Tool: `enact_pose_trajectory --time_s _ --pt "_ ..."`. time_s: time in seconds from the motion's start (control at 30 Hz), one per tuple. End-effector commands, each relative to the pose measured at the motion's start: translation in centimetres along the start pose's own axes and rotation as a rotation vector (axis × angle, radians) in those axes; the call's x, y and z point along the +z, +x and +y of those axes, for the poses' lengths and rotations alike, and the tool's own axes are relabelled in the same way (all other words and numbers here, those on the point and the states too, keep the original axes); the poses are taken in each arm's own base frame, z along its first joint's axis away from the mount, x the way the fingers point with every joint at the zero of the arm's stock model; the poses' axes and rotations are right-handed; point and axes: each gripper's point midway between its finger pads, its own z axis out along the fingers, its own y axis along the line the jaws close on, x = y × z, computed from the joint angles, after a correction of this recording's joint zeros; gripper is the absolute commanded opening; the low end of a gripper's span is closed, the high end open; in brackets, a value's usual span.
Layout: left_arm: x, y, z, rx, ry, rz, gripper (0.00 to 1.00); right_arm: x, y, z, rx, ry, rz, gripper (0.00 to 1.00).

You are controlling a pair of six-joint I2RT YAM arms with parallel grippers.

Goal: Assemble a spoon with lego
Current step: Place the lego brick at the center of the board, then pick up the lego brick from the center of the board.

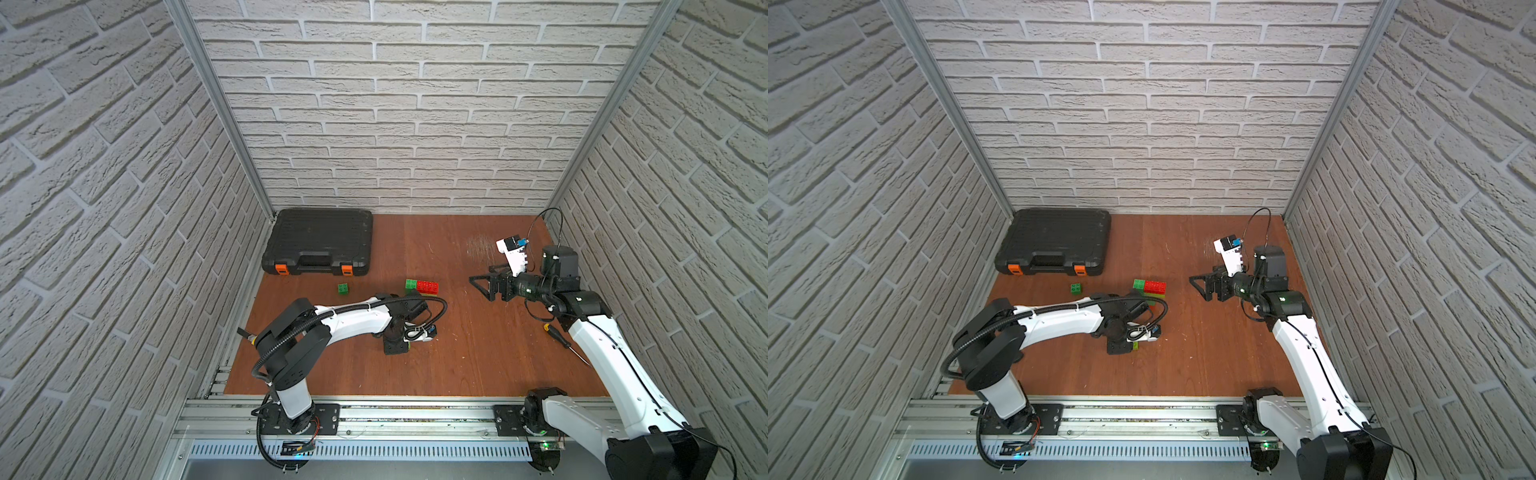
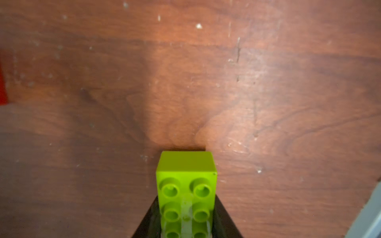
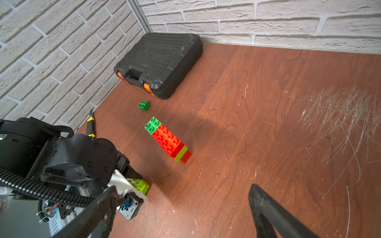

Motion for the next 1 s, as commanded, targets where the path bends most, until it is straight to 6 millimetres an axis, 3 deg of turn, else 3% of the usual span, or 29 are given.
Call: enact_pose_trajectory --time_s 0.0,0.07,0.13,0.3,0.4,0.5,0.67,0.77,0.97 --pt "-0.6 -1.3 0.7 0.003 -0.033 -0.045 0.53 -0.4 -1.0 0.2 -0.074 0.007 -0.043 0.97" --pt "-1.1 -1.3 0.8 0.009 -0.049 -0.060 0.60 -0.4 -0.9 0.5 -0.092 0.002 -0.037 0.97" --pt "-1.9 -1.3 1.0 0.013 -0.070 -0.076 0.62 -0.5 -0.7 0.7 -0.115 0.004 -0.029 0.97" --pt "-6.7 -0.8 3.7 -0.122 -0.156 -0.221 0.64 -0.2 0.6 2.4 -0.255 -0.007 -0.001 0.97" --pt "-10.0 1.5 7.0 -0.320 -0.240 -0.350 0.69 0.7 2.0 4.6 -0.391 -0.017 0.066 0.96" --pt "-12.5 5.2 10.2 -0.545 -0.328 -0.440 0.70 2.1 3.7 7.6 -0.559 -0.035 0.125 0.95" --pt "-15.1 10.7 12.7 -0.791 -0.413 -0.551 0.73 6.3 8.2 13.8 -0.826 -0.142 0.253 0.94" --pt "-15.4 12.4 13.0 -0.865 -0.415 -0.573 0.74 9.5 11.8 16.3 -0.920 -0.215 0.345 0.93" --pt "-14.7 13.6 12.5 -0.895 -0.401 -0.541 0.74 14.9 16.6 17.9 -0.967 -0.305 0.467 0.80"
